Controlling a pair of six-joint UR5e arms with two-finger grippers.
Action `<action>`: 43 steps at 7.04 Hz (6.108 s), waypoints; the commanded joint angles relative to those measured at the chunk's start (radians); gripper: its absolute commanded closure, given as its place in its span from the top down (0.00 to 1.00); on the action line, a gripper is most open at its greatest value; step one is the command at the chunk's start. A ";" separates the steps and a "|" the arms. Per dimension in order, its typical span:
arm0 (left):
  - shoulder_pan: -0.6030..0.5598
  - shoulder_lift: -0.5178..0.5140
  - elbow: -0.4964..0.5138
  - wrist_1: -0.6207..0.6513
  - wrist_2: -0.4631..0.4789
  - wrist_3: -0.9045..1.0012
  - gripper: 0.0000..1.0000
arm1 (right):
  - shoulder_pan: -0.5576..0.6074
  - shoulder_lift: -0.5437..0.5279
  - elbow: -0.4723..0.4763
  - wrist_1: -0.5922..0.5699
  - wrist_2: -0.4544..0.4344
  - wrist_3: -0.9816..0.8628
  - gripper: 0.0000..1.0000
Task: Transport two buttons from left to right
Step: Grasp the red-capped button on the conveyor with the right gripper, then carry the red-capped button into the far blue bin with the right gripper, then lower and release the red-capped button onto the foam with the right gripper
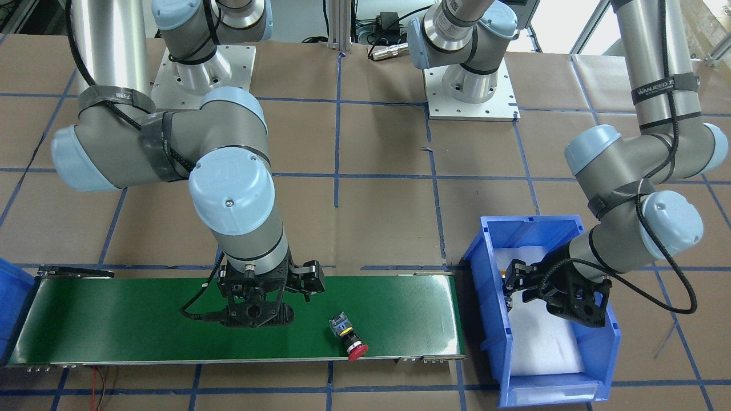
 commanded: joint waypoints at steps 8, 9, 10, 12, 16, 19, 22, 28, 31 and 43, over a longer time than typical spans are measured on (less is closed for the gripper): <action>0.022 -0.002 -0.003 -0.007 -0.010 0.044 0.49 | 0.060 0.123 -0.077 -0.017 -0.022 0.016 0.98; 0.029 -0.002 -0.012 -0.007 -0.010 0.070 0.49 | 0.059 0.137 -0.086 -0.019 -0.022 0.008 0.98; 0.027 -0.001 -0.027 -0.001 -0.011 0.072 0.49 | 0.056 0.144 -0.093 -0.019 -0.023 -0.009 0.97; 0.027 -0.004 -0.031 0.000 -0.013 0.070 0.49 | 0.048 0.149 -0.098 -0.019 -0.022 -0.032 0.94; 0.027 -0.007 -0.028 0.004 -0.011 0.072 0.49 | 0.048 0.151 -0.092 -0.019 -0.010 -0.033 0.39; 0.027 -0.008 -0.029 0.004 -0.016 0.067 0.44 | 0.014 0.134 -0.098 0.000 -0.013 -0.117 0.07; 0.027 -0.008 -0.028 0.005 -0.020 0.064 0.34 | -0.158 0.015 -0.086 0.163 -0.017 -0.353 0.07; 0.027 -0.007 -0.006 -0.001 -0.013 0.066 0.31 | -0.600 -0.124 -0.077 0.331 -0.058 -0.947 0.07; 0.027 -0.011 -0.025 0.002 -0.020 0.064 0.31 | -0.769 -0.109 -0.092 0.340 -0.074 -1.104 0.07; 0.013 -0.024 0.018 -0.006 -0.010 0.061 0.32 | -0.808 0.267 -0.282 0.024 -0.022 -1.129 0.07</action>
